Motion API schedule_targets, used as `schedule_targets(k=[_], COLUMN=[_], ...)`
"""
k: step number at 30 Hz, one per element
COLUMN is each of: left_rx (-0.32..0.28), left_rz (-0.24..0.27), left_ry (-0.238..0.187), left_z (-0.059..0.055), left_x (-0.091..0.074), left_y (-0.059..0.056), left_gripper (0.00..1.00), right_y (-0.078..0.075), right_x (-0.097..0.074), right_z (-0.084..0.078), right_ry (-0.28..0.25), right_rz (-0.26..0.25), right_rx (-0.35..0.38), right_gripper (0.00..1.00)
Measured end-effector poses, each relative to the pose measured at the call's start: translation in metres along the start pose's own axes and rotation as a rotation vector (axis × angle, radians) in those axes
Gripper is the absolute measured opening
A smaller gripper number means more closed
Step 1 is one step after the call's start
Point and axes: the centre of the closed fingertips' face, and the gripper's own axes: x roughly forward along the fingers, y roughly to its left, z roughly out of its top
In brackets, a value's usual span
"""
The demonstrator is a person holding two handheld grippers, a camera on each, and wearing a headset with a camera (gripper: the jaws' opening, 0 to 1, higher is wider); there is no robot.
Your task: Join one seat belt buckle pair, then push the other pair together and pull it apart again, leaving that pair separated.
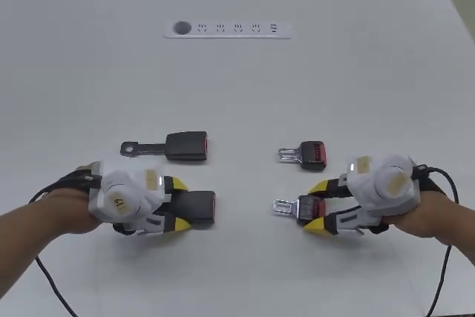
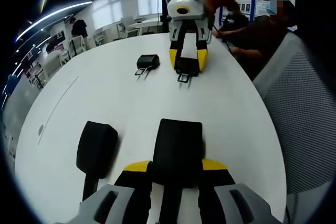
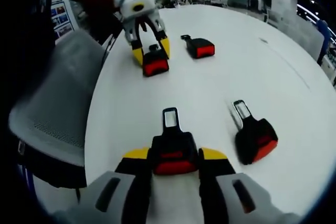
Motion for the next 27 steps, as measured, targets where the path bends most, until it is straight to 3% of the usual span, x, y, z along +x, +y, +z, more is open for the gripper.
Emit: schedule_targets(k=[7, 12, 22, 23, 27], left_rx=[-0.006, -0.006, -0.006, -0.005, -0.012], left_rz=[0.003, 0.003, 0.008, 0.006, 0.013], left_ry=[-0.004, -0.002, 0.016, 0.016, -0.001], left_z=[0.000, -0.001, 0.000, 0.000, -0.001], left_x=[0.001, 0.001, 0.003, 0.003, 0.002], left_y=[0.000, -0.001, -0.001, -0.001, -0.001], left_gripper=[0.35, 0.35, 0.35, 0.35, 0.35], right_y=[0.011, 0.013, 0.023, 0.021, 0.019], right_x=[0.024, 0.036, 0.059, 0.057, 0.058], right_z=[0.037, 0.054, 0.083, 0.080, 0.080], right_ry=[-0.060, -0.079, -0.097, -0.063, -0.084], right_rz=[0.045, 0.069, 0.109, 0.110, 0.142], right_rx=[-0.052, -0.068, -0.097, -0.146, -0.097], right_gripper=[0.34, 0.34, 0.34, 0.34, 0.34])
